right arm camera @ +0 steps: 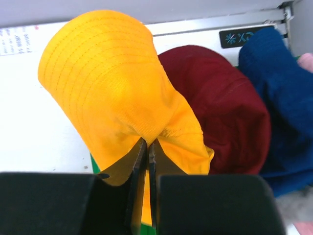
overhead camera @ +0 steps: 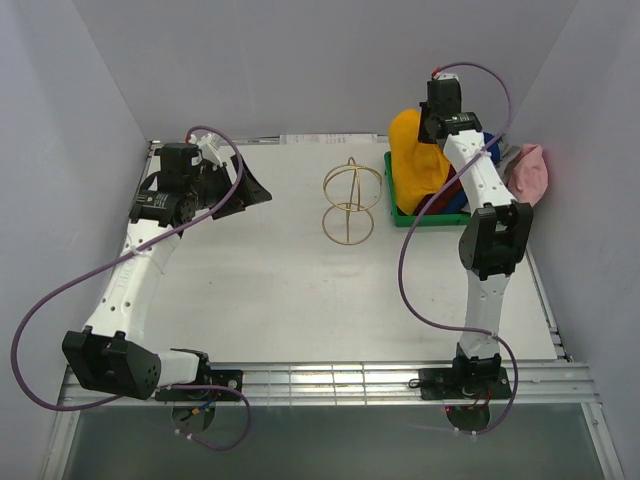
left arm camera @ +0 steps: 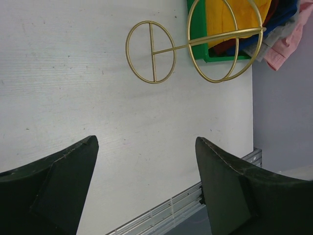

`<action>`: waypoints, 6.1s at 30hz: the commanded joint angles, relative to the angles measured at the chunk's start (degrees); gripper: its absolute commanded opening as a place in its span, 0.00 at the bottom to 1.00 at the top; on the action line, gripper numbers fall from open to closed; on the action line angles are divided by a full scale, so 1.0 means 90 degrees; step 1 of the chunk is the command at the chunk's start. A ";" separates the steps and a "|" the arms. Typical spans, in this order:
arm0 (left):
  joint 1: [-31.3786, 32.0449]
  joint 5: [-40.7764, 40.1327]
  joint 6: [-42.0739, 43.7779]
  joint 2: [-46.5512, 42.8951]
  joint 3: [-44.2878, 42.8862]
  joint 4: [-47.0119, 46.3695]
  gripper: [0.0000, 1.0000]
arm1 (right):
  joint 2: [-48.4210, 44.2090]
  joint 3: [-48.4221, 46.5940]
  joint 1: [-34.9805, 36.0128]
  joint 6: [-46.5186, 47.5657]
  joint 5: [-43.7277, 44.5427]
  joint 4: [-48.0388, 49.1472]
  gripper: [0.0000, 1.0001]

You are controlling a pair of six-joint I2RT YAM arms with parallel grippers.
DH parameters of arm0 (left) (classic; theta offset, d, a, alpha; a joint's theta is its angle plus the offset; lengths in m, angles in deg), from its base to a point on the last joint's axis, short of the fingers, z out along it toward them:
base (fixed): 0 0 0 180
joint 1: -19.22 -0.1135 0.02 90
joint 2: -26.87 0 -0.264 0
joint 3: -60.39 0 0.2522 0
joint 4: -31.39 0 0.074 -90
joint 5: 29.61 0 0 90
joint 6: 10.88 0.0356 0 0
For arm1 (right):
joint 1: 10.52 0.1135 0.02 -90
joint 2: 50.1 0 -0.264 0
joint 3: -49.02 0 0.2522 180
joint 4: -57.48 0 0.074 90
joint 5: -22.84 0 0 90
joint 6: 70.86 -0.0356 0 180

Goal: Stack the hats

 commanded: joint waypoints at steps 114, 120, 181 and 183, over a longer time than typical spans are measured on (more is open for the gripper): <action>0.0290 0.1497 -0.1722 -0.0087 0.0973 -0.3174 0.93 | -0.3747 0.1870 0.0198 -0.1432 -0.7098 0.1549 0.08; 0.0290 0.1497 -0.1741 -0.0039 0.1003 -0.3222 0.93 | -0.3532 0.1849 0.0198 -0.1324 -0.6932 0.1295 0.08; 0.0798 0.1047 -0.3098 0.3164 0.0358 -0.5693 0.82 | -0.2038 0.1401 0.1604 -0.0387 -0.4314 0.0640 0.40; 0.0808 0.1057 -0.3138 0.3233 0.0348 -0.5742 0.76 | -0.2048 0.1391 0.1604 -0.0406 -0.4314 0.0631 0.40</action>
